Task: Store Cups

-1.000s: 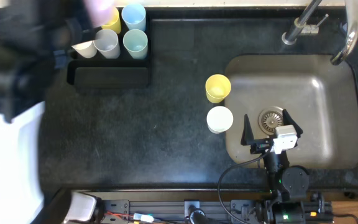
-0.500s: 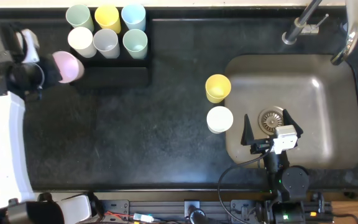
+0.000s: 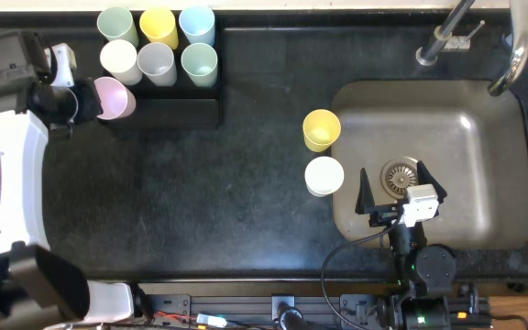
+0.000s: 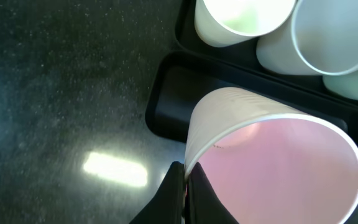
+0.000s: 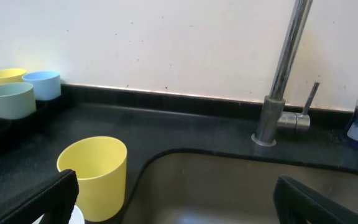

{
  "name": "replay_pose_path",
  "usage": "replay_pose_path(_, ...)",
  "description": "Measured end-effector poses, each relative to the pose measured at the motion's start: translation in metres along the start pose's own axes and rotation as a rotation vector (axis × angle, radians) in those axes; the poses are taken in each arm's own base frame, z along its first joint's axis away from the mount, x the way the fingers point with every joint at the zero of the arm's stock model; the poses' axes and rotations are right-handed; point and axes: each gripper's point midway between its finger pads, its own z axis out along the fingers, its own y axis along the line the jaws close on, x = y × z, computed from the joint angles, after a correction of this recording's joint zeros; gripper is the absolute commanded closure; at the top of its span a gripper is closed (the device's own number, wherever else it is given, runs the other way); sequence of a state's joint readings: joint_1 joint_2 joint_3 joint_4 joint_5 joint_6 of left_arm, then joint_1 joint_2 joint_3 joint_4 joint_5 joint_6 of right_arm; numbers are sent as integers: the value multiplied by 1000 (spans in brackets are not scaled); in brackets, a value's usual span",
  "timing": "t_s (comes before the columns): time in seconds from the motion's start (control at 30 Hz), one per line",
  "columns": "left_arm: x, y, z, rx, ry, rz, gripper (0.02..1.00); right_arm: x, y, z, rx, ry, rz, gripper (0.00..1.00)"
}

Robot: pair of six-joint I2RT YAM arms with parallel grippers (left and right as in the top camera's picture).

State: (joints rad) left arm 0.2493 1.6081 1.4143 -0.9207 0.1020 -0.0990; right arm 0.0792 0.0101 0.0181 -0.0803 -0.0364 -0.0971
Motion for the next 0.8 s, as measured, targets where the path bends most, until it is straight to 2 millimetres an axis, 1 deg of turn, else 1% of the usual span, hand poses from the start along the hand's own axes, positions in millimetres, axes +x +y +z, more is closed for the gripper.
replay_pose_path(0.2,0,3,30,-4,41,-2,985,0,0,0,0,0,0,3)
replay_pose_path(0.3,1,4,40,-7,58,-4,985,0,0,0,0,0,0,5)
replay_pose_path(0.67,-2,7,60,-15,62,-4,985,0,0,0,0,0,-1,3)
replay_pose_path(0.8,-4,8,63,-14,56,-3,985,0,0,0,0,0,0,3)
